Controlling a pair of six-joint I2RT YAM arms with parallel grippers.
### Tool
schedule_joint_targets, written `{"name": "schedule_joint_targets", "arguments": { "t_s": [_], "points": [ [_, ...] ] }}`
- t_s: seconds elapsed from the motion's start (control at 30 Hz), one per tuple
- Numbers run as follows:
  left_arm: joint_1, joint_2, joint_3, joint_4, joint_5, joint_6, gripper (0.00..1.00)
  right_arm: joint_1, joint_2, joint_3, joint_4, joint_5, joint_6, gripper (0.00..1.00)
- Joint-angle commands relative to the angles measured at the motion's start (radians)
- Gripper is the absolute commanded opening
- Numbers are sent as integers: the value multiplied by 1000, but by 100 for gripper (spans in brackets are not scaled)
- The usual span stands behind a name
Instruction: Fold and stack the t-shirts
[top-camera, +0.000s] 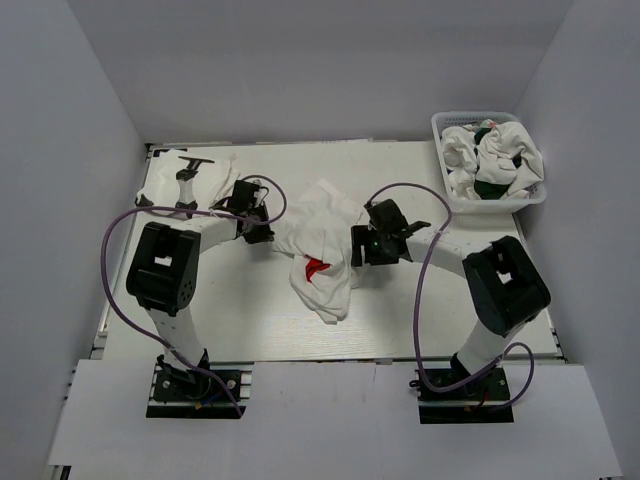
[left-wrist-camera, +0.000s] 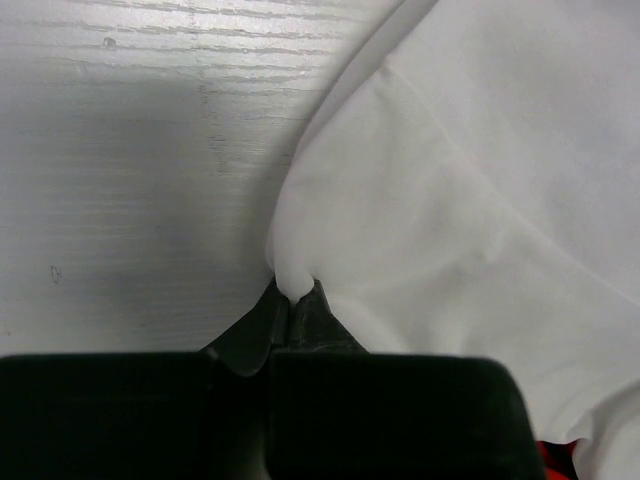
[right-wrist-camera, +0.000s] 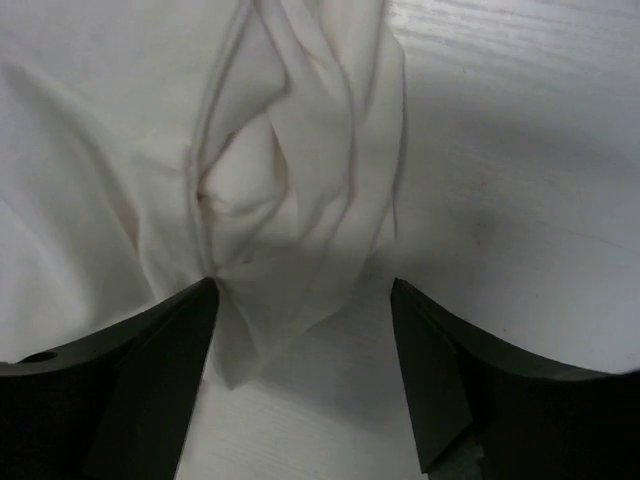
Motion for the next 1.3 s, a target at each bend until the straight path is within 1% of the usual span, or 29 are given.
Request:
{"name": "schedule_joint_targets", "arguments": {
  "t_s": [0.0,0.03,0.1,0.13,0.23,0.33,0.37,0.4,0.43,0.5,0.53,0.57,0.63,0.67,0.7,0.77,0.8,0.83,0.87,0.9,0.93,1.0,1.07,1.1,1.13,1.17,1.2,1.23,1.27],
  "points": [
    [-7,-41,-5,-15,-15,3,0,18,34,54,42,112,14,72],
    [-7,-68,-5,-1,-24,3,0,25,38,55,49,117,15,53],
    [-7,-97,-17,8,-33,3,0,33,44,54,82,133,26,23],
    [-7,-131,-29,8,-47,3,0,33,32,49,81,140,32,0],
    [-7,-188,-55,22,-75,3,0,41,-28,20,115,204,26,0],
    [-7,-275,-75,22,-115,3,0,42,-124,3,128,365,17,0],
    [-7,-300,-75,22,-127,3,0,42,-141,-3,131,400,14,0],
    [-7,-355,-84,22,-138,3,0,44,-204,-5,137,428,3,0],
    [-7,-386,-85,12,-161,3,0,42,-225,-8,138,539,-11,0],
    [-7,-445,-85,-1,-194,13,0,62,-290,0,136,636,-64,0],
    [-7,-508,-85,-13,-204,13,0,64,-296,4,134,814,-75,0],
    [-7,-542,-95,-13,-204,13,0,70,-314,11,127,875,-87,0],
    [-7,-605,-95,-24,-242,13,0,81,-330,50,110,1102,-135,0],
    [-7,-666,-95,-34,-256,22,0,81,-339,63,108,1173,-144,0],
    [-7,-695,-85,-51,-291,22,0,82,-344,87,142,1204,-182,0],
    [-7,-746,-52,-77,-329,43,0,78,-393,87,217,1264,-331,0],
    [-7,-787,-17,-88,-369,43,0,79,-410,74,406,1266,-369,0],
    [-7,-803,4,-100,-394,60,0,76,-463,51,486,1266,-599,0],
    [-7,-817,30,-120,-427,60,0,78,-483,43,642,1263,-664,0],
    [-7,-832,84,-152,-482,60,0,75,-502,40,706,1263,-724,0],
    [-7,-860,113,-166,-497,60,0,76,-547,63,827,1253,-868,0],
    [-7,-889,200,-198,-529,71,0,78,-592,98,857,1266,-942,0],
    [-7,-938,254,-209,-529,82,0,85,-673,178,830,1253,-989,0],
    [-7,-958,298,-209,-509,82,0,84,-693,231,785,1214,-939,0],
    [-7,-976,319,-209,-491,94,0,87,-715,263,559,1195,-898,0],
    [2,-996,339,-209,-463,103,0,84,-774,340,456,1160,-788,0],
    [2,-1034,372,-220,-404,103,0,82,-795,407,323,1049,-687,0],
    [11,-1053,388,-220,-368,112,0,84,-814,428,287,1010,-662,0],
    [11,-1070,426,-231,-321,112,0,81,-871,496,215,973,-599,0]
  ]
}}
